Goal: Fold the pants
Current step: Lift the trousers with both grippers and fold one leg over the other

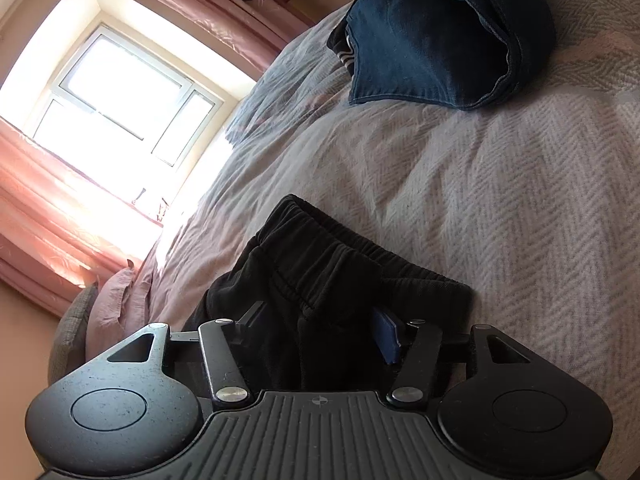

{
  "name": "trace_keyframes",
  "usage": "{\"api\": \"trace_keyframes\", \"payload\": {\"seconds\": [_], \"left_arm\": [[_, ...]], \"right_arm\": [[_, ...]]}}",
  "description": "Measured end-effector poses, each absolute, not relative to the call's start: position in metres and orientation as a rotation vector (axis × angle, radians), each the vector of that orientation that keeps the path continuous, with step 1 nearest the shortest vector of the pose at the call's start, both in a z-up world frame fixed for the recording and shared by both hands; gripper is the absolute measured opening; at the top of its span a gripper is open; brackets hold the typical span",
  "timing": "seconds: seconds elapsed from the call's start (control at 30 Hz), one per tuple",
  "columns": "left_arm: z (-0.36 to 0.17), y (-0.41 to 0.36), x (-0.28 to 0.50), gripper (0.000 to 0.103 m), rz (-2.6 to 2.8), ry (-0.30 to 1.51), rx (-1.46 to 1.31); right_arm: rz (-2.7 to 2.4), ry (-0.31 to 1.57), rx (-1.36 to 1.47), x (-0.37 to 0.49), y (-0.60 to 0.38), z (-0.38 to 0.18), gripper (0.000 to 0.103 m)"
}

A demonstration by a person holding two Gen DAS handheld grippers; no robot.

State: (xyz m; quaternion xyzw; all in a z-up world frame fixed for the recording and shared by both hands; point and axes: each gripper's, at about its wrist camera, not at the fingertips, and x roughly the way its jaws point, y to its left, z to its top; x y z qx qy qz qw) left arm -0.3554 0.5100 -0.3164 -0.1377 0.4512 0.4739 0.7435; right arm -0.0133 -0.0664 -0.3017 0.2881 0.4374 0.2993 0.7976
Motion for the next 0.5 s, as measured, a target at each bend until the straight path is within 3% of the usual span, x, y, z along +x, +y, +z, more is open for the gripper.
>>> {"api": "trace_keyframes", "payload": {"seconds": [0.03, 0.07, 0.1, 0.13, 0.17, 0.33, 0.5], "left_arm": [[-0.316, 0.513, -0.36, 0.02, 1.051, 0.988, -0.295], [-0.312, 0.514, -0.368, 0.011, 1.047, 0.967, -0.301], [-0.303, 0.513, -0.382, 0.011, 1.06, 0.903, -0.324], [-0.291, 0.509, -0.399, 0.011, 1.084, 0.828, -0.348], [-0.278, 0.503, -0.421, 0.01, 1.117, 0.755, -0.367], [-0.24, 0.457, -0.564, 0.006, 1.276, 0.454, -0.579], [-0.301, 0.431, -0.652, 0.012, 1.209, 0.301, -0.99]], "right_arm": [[0.643, 0.936, 0.614, -0.013, -0.066, -0.302, 0.053], [0.646, 0.931, 0.605, -0.013, -0.065, -0.302, 0.053], [0.65, 0.924, 0.588, -0.014, -0.064, -0.3, 0.053], [0.657, 0.916, 0.565, -0.015, -0.063, -0.298, 0.046], [0.654, 0.905, 0.533, -0.016, -0.062, -0.296, 0.028], [0.706, 0.9, 0.576, -0.012, -0.077, -0.285, 0.027], [0.686, 0.935, 0.58, -0.012, -0.074, -0.287, 0.032]]}}
